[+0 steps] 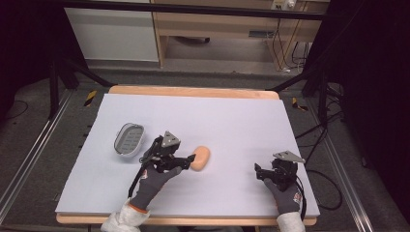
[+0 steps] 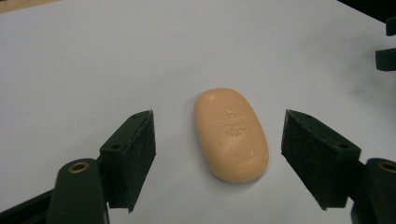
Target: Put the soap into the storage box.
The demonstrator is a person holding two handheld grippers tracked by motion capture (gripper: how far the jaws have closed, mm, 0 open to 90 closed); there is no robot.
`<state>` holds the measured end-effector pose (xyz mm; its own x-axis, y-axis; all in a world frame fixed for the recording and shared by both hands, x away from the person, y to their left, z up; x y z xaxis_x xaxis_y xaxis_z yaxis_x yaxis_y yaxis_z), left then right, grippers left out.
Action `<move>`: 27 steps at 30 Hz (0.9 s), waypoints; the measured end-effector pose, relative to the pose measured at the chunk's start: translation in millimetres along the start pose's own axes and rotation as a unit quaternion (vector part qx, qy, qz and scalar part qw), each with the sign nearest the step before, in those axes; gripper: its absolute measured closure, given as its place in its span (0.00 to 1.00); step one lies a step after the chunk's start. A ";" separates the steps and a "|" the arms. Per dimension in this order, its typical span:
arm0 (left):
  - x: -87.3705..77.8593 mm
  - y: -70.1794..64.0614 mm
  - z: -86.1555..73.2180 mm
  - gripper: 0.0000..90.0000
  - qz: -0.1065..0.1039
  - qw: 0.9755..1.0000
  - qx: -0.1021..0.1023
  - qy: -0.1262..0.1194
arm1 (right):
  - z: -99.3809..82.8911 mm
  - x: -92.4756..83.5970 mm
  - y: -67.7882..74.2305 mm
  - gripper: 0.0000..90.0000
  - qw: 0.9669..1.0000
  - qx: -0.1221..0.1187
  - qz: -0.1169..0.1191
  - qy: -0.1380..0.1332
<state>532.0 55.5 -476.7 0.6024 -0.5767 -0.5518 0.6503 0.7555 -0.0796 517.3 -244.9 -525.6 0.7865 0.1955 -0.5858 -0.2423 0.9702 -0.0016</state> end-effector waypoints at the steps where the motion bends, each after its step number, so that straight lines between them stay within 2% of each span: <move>1: 2.1 -1.5 0.1 0.28 0.000 1.000 0.001 0.001 | 0.1 0.1 -0.3 0.08 1.000 -0.001 0.000 0.000; 16: 21.2 -12.3 -1.0 0.28 0.003 1.000 0.013 0.019 | -0.6 0.8 0.1 0.08 1.000 -0.002 -0.003 0.003; 27: 36.7 -17.0 -1.8 0.27 0.005 0.999 0.012 0.029 | -1.5 1.8 1.0 0.08 1.000 -0.002 -0.003 0.008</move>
<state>542.1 22.0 -497.1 0.5824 -0.5492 -0.5993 0.6556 0.7532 -0.0532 517.6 -243.8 -527.8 0.7790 0.1873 -0.5984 -0.2393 0.9709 -0.0077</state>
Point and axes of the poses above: each handheld gripper's, and its own axes: x roughly forward along the jaws, z roughly out of its top, y roughly to its left, the point moved 9 cm from there along x, roughly forward along the jaws, and after that the axes turned 3 degrees about -y, right-handed, at the moved point
